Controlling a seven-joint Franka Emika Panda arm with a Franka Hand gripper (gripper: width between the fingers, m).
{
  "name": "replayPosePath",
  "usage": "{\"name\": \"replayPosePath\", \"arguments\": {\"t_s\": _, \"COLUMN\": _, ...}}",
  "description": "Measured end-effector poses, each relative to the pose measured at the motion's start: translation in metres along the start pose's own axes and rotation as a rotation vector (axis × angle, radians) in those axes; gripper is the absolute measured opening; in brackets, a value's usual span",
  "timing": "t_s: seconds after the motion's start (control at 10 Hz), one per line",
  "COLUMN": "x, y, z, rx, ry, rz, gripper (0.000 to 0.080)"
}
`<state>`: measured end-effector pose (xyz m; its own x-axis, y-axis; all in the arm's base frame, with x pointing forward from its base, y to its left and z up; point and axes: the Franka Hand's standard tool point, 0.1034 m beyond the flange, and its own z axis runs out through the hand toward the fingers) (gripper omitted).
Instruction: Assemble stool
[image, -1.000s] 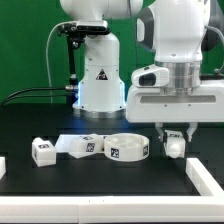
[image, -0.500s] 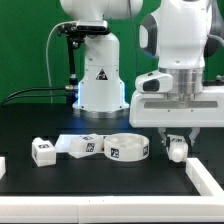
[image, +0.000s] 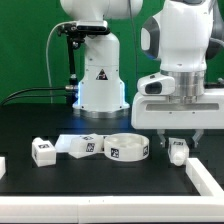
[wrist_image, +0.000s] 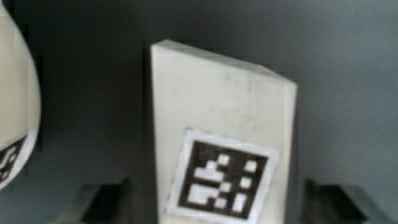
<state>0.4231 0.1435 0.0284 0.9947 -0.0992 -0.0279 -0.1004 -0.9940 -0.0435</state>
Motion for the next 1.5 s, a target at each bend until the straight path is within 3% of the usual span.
{"name": "replayPosePath", "arguments": {"t_s": 0.1, "x": 0.002, "y": 0.001, "z": -0.007, "rx": 0.002, "ry": -0.002, "rz": -0.008, "gripper": 0.0545}}
{"name": "replayPosePath", "arguments": {"t_s": 0.2, "x": 0.007, "y": 0.006, "z": -0.017, "rx": 0.004, "ry": -0.005, "rz": -0.023, "gripper": 0.0628}}
{"name": "replayPosePath", "arguments": {"t_s": 0.4, "x": 0.029, "y": 0.032, "z": -0.037, "rx": 0.011, "ry": -0.016, "rz": -0.087, "gripper": 0.0644}}
{"name": "replayPosePath", "arguments": {"t_s": 0.5, "x": 0.042, "y": 0.045, "z": -0.042, "rx": 0.014, "ry": 0.002, "rz": -0.124, "gripper": 0.0644}}
{"name": "replayPosePath", "arguments": {"t_s": 0.6, "x": 0.045, "y": 0.053, "z": -0.036, "rx": 0.011, "ry": 0.014, "rz": -0.154, "gripper": 0.0649}}
{"name": "replayPosePath", "arguments": {"t_s": 0.7, "x": 0.039, "y": 0.048, "z": -0.026, "rx": 0.008, "ry": -0.004, "rz": -0.153, "gripper": 0.0649}}
{"name": "replayPosePath", "arguments": {"t_s": 0.8, "x": 0.037, "y": 0.04, "z": -0.027, "rx": 0.004, "ry": -0.011, "rz": -0.127, "gripper": 0.0649}}
{"name": "replayPosePath", "arguments": {"t_s": 1.1, "x": 0.036, "y": 0.045, "z": -0.026, "rx": 0.006, "ry": -0.012, "rz": -0.156, "gripper": 0.0649}}
{"name": "replayPosePath", "arguments": {"t_s": 1.5, "x": 0.033, "y": 0.097, "z": -0.036, "rx": 0.02, "ry": -0.018, "rz": -0.414, "gripper": 0.0649}}
